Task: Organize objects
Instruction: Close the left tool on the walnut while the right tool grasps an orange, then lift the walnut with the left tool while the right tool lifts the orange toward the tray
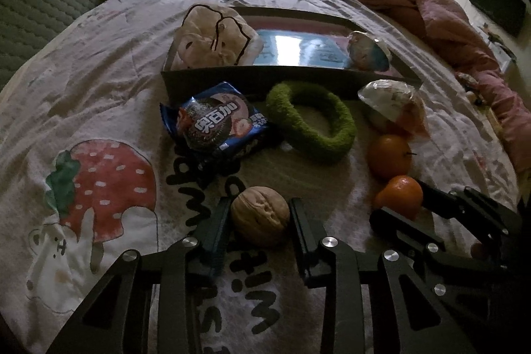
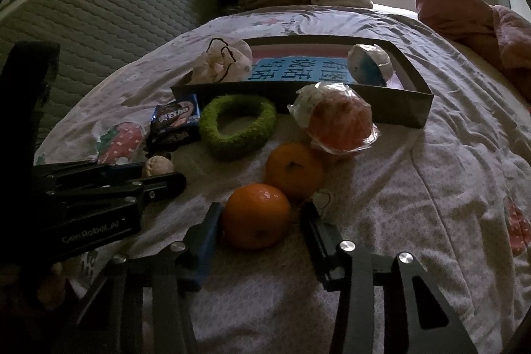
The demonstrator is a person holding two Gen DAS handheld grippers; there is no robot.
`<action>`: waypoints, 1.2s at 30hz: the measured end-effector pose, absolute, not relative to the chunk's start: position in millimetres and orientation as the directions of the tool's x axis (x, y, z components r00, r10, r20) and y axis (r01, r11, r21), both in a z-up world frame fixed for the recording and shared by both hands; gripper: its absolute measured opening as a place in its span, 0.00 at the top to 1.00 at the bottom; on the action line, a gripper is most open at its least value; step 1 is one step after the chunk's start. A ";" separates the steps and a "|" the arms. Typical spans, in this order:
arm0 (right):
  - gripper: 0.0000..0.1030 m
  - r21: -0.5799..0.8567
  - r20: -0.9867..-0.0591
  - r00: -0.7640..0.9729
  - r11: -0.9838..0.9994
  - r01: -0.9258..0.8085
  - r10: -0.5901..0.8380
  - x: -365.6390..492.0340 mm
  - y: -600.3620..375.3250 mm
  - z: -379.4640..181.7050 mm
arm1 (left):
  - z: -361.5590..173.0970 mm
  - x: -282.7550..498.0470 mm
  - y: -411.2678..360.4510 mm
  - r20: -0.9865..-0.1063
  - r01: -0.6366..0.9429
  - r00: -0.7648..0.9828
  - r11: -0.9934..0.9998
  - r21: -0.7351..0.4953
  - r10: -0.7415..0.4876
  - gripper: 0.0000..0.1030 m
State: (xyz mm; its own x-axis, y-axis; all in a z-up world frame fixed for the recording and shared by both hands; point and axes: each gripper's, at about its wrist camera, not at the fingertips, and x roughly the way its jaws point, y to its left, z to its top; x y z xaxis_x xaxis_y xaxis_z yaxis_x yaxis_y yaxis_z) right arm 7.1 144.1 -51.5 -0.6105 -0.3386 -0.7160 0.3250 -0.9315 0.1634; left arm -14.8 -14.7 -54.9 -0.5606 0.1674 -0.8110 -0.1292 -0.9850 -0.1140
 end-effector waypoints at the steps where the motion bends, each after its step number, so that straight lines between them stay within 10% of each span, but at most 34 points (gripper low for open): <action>1: 0.55 0.165 -0.716 -0.609 -0.931 0.327 -0.341 7.3 144.6 -51.1 | -54.3 -14.2 -14.7 -0.810 -0.130 -0.560 -0.984 -0.119 0.171 0.67; 36: 0.60 0.165 -0.629 -0.681 -0.921 0.352 -0.373 14.1 153.0 -12.0 | -2.6 -9.0 4.5 -0.704 -0.174 -0.681 -0.978 -0.112 0.202 0.66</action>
State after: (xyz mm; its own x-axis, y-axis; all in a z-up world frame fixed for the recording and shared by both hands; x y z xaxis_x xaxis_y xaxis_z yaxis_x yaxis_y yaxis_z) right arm 14.1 153.0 -12.0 -0.6815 -0.3733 -0.6295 0.3518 -0.9213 0.1655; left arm -9.0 4.5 -2.6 -0.6806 0.2020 -0.7042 -0.1745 -0.9783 -0.1120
